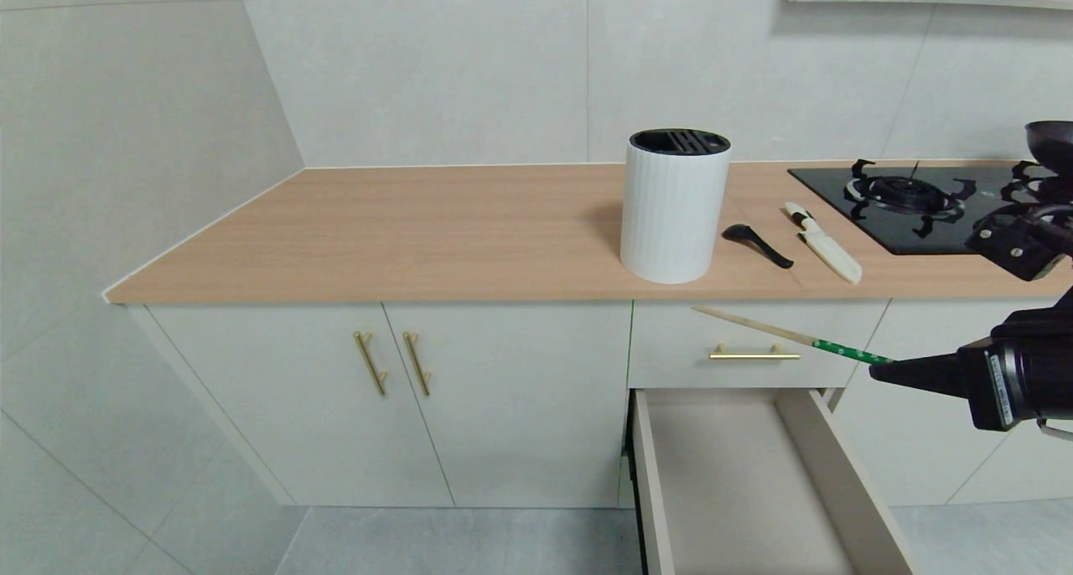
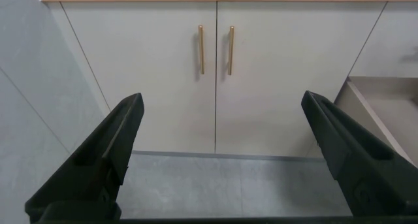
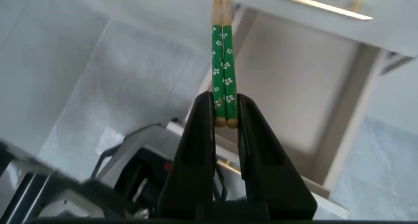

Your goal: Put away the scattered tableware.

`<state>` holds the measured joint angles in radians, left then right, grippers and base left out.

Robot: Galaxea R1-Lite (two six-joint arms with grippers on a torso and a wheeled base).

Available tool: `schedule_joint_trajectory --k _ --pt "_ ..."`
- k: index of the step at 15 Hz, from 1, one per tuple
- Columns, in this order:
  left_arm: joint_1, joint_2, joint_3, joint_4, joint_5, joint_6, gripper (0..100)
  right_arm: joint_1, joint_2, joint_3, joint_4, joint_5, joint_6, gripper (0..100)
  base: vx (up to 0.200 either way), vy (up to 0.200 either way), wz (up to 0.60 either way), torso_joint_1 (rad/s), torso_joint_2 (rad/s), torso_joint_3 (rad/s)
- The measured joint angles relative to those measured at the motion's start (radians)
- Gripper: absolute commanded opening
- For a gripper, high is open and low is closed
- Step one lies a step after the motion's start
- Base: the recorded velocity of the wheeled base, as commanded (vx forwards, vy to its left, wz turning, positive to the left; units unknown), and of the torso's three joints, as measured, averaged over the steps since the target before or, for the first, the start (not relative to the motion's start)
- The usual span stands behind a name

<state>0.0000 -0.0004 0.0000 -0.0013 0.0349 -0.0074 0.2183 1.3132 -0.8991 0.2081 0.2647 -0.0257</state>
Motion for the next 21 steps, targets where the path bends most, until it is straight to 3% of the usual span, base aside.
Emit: schedule_joint_trajectory --k 14,21 --pt "0.000 0.000 0.000 0.000 0.000 0.000 100 0.017 0.059 0.011 -0.007 -0.004 -0.003 0 0.000 0.000 0.00 -0.002 0.00 0.004" --pt "0.000 0.000 0.000 0.000 0.000 0.000 100 0.018 0.097 0.013 -0.009 -0.006 -0.003 0 0.000 0.000 0.00 -0.175 0.42 0.240"
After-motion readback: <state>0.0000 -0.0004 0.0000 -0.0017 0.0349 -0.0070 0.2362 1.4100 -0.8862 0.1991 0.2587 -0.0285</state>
